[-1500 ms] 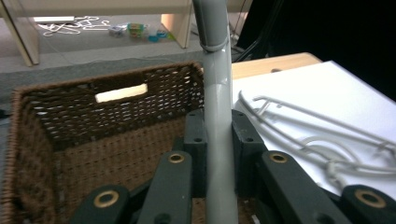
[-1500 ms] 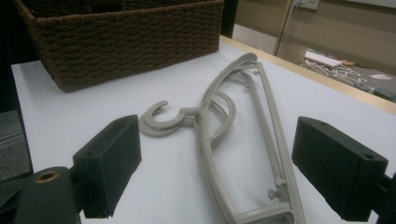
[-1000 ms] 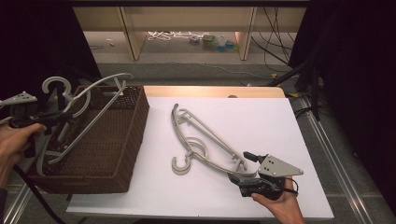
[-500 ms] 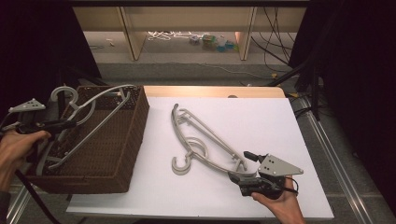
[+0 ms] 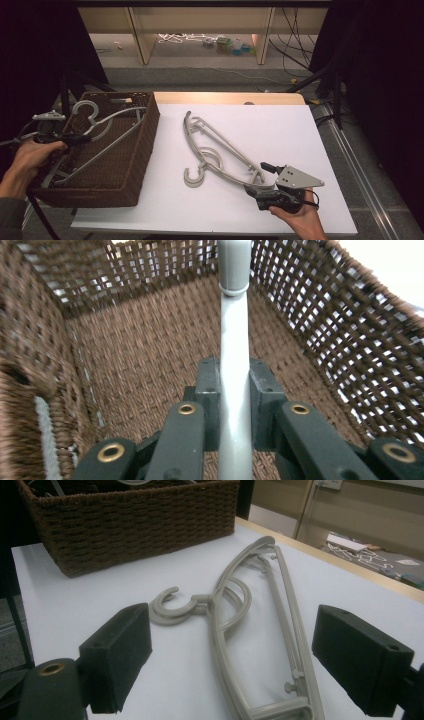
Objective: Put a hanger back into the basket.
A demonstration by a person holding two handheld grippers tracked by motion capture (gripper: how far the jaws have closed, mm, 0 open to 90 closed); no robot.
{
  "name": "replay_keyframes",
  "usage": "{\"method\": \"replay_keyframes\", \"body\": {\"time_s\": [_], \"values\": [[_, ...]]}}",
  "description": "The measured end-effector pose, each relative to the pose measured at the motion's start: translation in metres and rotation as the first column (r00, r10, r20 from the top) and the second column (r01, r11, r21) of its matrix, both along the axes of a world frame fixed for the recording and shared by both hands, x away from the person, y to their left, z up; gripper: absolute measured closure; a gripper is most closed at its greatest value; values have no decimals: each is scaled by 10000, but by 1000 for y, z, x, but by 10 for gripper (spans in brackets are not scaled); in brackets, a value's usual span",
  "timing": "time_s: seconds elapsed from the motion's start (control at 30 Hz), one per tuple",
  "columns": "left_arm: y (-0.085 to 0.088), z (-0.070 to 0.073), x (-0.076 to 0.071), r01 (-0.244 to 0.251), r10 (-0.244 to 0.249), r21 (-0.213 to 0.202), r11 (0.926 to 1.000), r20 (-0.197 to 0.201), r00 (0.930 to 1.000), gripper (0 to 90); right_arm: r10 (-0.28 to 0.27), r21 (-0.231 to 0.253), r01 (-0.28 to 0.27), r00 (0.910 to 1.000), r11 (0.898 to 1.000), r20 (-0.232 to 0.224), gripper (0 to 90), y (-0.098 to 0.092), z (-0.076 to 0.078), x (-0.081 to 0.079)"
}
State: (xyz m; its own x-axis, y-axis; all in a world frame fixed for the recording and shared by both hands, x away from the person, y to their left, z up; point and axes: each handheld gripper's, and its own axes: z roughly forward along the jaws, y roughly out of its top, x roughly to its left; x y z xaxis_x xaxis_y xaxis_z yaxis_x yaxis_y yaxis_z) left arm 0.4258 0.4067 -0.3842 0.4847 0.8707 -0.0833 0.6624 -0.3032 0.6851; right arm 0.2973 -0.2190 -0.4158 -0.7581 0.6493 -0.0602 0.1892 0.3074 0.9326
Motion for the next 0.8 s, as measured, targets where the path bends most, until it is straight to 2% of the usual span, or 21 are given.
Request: {"method": "replay_keyframes", "body": {"time_s": [0.07, 0.1, 0.2, 0.23, 0.37, 0.4, 0.47, 0.53, 0.57, 0.67, 0.73, 0.8], "values": [[-6, -5, 3, -236, 247, 414, 9989, -256, 9994, 779, 37, 10, -37, 10000, 10000, -29, 169, 0, 0, 0], [-11, -13, 6, -346, 369, 450, 9984, -512, 9980, 777, 46, -8, -46, 10000, 10000, -30, 169, 0, 0, 0], [-14, -20, 7, -542, 585, 653, 9964, -659, 9961, 781, 69, 3, -69, 10000, 10000, -22, 169, 0, 0, 0], [-13, -24, 8, -674, 724, 615, 9958, -815, 9940, 778, 48, 9, -48, 10000, 10000, -18, 169, -1, -1, 0], [-9, -27, 7, -1031, 1081, 567, 9931, -929, 9898, 768, 86, -28, -86, 10000, 10000, -24, 169, -1, -1, 0], [-8, -28, 7, -1241, 1286, 544, 9908, -872, 9879, 768, 86, -28, -86, 10000, 10000, -24, 169, -1, -1, 0], [-3, -27, 6, -1377, 1468, 1054, 9848, -842, 9856, 741, 87, -25, -87, 9999, 10000, -76, 168, 0, -1, 1], [-2, -27, 6, -1504, 1580, 914, 9844, -820, 9840, 735, 87, -25, -87, 9999, 10000, -82, 168, 0, -1, 1], [1, -26, 5, -1514, 1607, 1118, 9821, -797, 9838, 726, 92, -72, -93, 9999, 9999, -99, 168, 0, -1, 1], [4, -24, 4, -1720, 1817, 1176, 9780, -777, 9803, 702, 124, -50, -125, 9999, 9999, -118, 167, 0, -1, 1], [5, -21, 2, -1889, 1981, 1233, 9742, -672, 9779, 663, 93, -30, -93, 9999, 10000, -90, 167, 0, -1, 1], [7, -17, 0, -2214, 2261, 1036, 9697, -360, 9734, 584, 50, 2, -50, 10000, 10000, -69, 166, 0, -2, 1]]}}
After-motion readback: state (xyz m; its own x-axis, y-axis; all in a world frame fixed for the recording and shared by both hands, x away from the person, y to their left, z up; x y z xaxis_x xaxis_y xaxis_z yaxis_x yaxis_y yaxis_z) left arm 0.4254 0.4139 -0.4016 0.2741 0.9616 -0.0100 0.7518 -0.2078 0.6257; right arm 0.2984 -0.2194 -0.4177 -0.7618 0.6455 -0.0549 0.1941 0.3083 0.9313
